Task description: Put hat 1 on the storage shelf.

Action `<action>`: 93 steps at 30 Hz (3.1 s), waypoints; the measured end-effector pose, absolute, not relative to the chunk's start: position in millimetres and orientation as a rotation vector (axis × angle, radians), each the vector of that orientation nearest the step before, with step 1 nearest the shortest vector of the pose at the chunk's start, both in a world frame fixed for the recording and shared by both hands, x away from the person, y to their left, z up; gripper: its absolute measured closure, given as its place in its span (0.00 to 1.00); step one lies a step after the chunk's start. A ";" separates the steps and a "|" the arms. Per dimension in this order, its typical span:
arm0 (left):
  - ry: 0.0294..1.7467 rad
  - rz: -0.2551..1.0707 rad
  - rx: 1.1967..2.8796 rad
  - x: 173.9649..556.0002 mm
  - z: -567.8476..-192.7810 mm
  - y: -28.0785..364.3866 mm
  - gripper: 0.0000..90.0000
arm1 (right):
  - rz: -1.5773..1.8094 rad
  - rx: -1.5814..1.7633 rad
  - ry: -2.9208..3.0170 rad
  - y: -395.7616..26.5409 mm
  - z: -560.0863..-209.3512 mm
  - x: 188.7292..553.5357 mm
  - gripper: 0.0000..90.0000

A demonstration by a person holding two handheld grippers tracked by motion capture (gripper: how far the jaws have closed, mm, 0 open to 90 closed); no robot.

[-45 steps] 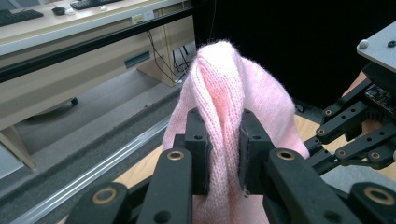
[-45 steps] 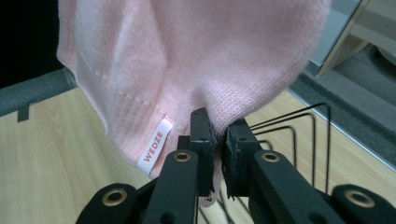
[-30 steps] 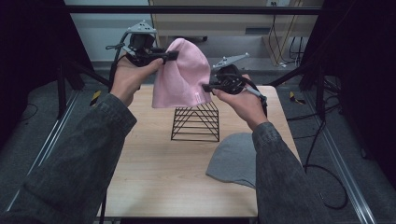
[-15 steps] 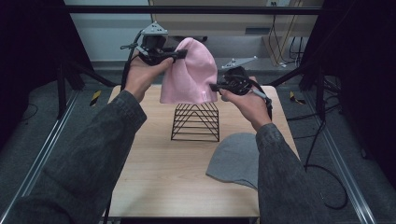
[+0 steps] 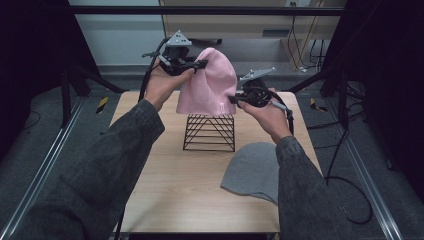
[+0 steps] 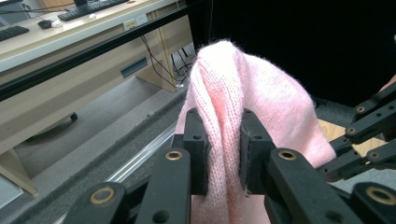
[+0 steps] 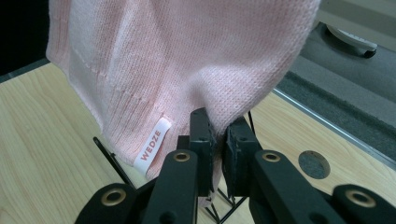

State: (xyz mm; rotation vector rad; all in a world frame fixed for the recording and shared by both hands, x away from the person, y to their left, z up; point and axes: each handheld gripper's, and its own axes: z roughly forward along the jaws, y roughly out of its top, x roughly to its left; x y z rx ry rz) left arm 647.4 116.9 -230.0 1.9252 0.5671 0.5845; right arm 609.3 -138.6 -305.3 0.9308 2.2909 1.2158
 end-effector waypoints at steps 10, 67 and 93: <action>0.584 0.553 1.915 654.9 -246.1 118.3 0.84 | 1.210 0.964 2.278 -143.4 -322.3 607.7 0.92; 0.553 0.493 1.979 621.2 -320.6 113.7 0.78 | 0.925 1.014 2.337 -143.6 -381.2 599.3 0.90; 0.572 0.604 1.941 632.3 -302.9 135.9 0.84 | 1.030 0.992 2.242 -132.1 -370.3 596.6 0.92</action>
